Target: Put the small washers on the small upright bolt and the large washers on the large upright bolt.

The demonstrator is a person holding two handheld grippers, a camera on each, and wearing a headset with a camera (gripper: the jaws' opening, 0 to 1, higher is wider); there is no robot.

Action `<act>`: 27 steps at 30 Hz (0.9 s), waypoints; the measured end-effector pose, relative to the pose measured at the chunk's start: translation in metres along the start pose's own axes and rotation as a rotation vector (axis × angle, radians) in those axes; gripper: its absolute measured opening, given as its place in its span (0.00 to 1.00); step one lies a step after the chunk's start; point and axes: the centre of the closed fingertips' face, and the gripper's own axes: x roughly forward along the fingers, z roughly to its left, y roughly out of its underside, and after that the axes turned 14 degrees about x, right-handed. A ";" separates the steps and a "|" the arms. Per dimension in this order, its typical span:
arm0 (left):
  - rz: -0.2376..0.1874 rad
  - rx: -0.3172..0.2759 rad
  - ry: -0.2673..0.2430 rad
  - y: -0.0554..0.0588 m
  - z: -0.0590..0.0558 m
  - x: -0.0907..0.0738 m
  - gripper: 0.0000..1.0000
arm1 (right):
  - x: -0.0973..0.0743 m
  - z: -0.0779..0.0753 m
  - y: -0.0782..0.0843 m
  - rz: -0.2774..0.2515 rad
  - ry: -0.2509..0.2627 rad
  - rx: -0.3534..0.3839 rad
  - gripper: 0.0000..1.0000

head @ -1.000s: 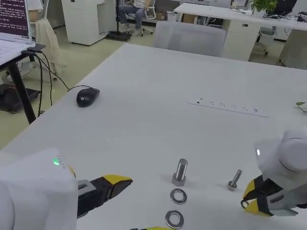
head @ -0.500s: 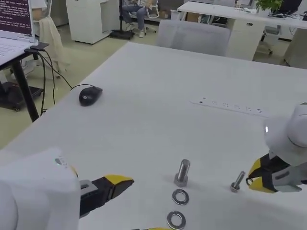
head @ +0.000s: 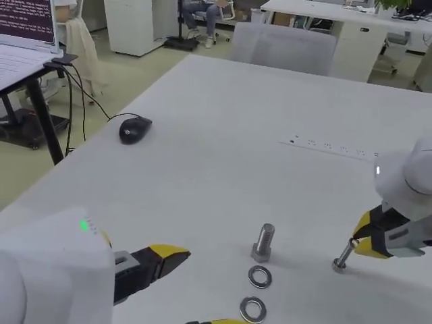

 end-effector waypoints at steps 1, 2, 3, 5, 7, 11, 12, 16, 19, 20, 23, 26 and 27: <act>0.001 0.001 -0.001 0.000 0.000 0.000 0.59 | 0.001 -0.001 0.000 0.001 0.000 -0.003 0.12; -0.001 0.000 -0.001 0.000 0.000 0.000 0.59 | 0.001 0.000 0.000 0.003 -0.007 -0.002 0.12; -0.003 -0.003 -0.001 -0.001 0.000 0.001 0.59 | 0.002 -0.001 0.000 0.003 -0.006 -0.003 0.12; -0.001 -0.002 -0.004 -0.001 0.001 0.001 0.59 | 0.003 -0.001 0.001 0.010 -0.012 -0.005 0.12; 0.000 -0.005 -0.006 -0.001 0.001 0.001 0.59 | 0.004 -0.002 0.002 0.012 -0.010 -0.010 0.12; 0.001 -0.007 -0.008 0.000 0.001 0.002 0.59 | 0.006 -0.003 0.003 0.014 -0.015 -0.013 0.12; 0.001 -0.008 -0.008 0.000 0.001 0.002 0.59 | 0.007 -0.001 0.004 0.015 -0.026 -0.011 0.12; 0.004 -0.010 -0.011 0.001 0.002 0.002 0.59 | 0.010 -0.001 0.005 0.024 -0.032 -0.017 0.12; 0.010 -0.010 -0.012 0.001 0.002 0.002 0.59 | 0.016 -0.001 0.007 0.032 -0.038 -0.017 0.12; 0.012 -0.011 -0.012 0.002 0.002 0.001 0.59 | 0.017 -0.002 0.007 0.030 -0.039 -0.018 0.12; 0.010 -0.013 -0.014 0.001 0.003 0.001 0.59 | 0.024 -0.002 0.010 0.035 -0.044 -0.014 0.12; 0.015 -0.015 -0.017 0.002 0.003 0.001 0.59 | 0.028 -0.002 0.012 0.040 -0.053 -0.007 0.12; 0.015 -0.015 -0.017 0.002 0.003 0.001 0.59 | 0.030 -0.003 0.012 0.041 -0.052 -0.008 0.12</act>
